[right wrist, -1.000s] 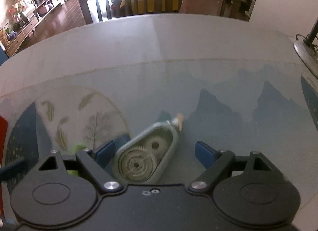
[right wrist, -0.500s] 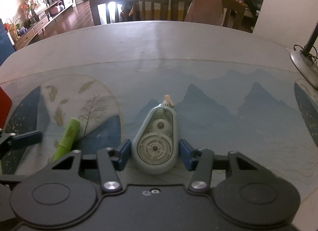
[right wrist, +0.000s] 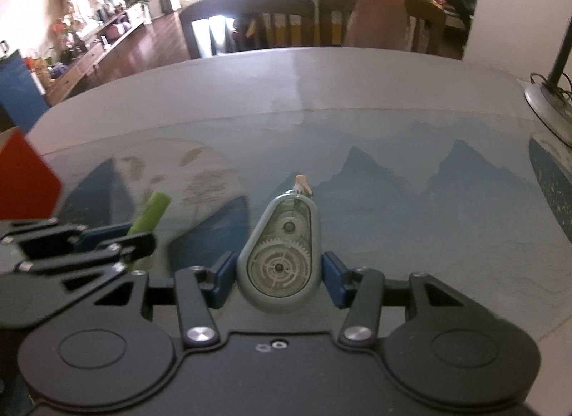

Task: Organize rigid objects
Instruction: 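Carry the highlighter and correction tape into the box and open both tools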

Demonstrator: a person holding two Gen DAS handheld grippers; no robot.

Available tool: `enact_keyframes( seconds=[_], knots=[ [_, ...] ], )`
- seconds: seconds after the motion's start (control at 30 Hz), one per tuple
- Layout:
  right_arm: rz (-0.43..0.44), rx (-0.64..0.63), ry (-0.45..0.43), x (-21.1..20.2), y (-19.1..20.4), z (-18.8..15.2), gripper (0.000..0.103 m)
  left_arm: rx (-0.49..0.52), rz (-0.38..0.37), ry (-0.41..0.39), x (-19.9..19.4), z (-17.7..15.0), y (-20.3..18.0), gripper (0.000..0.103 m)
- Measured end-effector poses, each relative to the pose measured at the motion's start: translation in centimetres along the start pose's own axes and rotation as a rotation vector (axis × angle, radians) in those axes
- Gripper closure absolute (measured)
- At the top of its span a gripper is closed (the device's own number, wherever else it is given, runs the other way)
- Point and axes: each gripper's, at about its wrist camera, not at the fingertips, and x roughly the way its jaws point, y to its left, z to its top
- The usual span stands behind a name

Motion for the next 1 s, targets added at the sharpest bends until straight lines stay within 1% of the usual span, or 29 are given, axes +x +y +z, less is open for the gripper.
enact_keyframes(
  seconds=[0.17, 0.4, 0.63, 1.0],
  knots=[
    [0.046, -0.031, -0.018, -2.9, 1.0, -0.5, 0.052, -0.040, -0.024, -0.002, -2.2, 0.1, 0.4, 0.087],
    [0.103, -0.116, -0.034, -7.0, 3.5, -0.7, 0.052, -0.082, -0.042, -0.015, -6.2, 0.3, 1.3, 0.087],
    [0.157, -0.194, -0.062, -10.4, 5.7, 0.0, 0.052, -0.118, -0.031, -0.041, -10.4, 0.1, 3.0, 0.087],
    [0.225, -0.295, -0.107, -13.1, 11.5, 1.0, 0.052, -0.194, 0.001, -0.084, -16.1, -0.6, 7.3, 0.087]
  ],
)
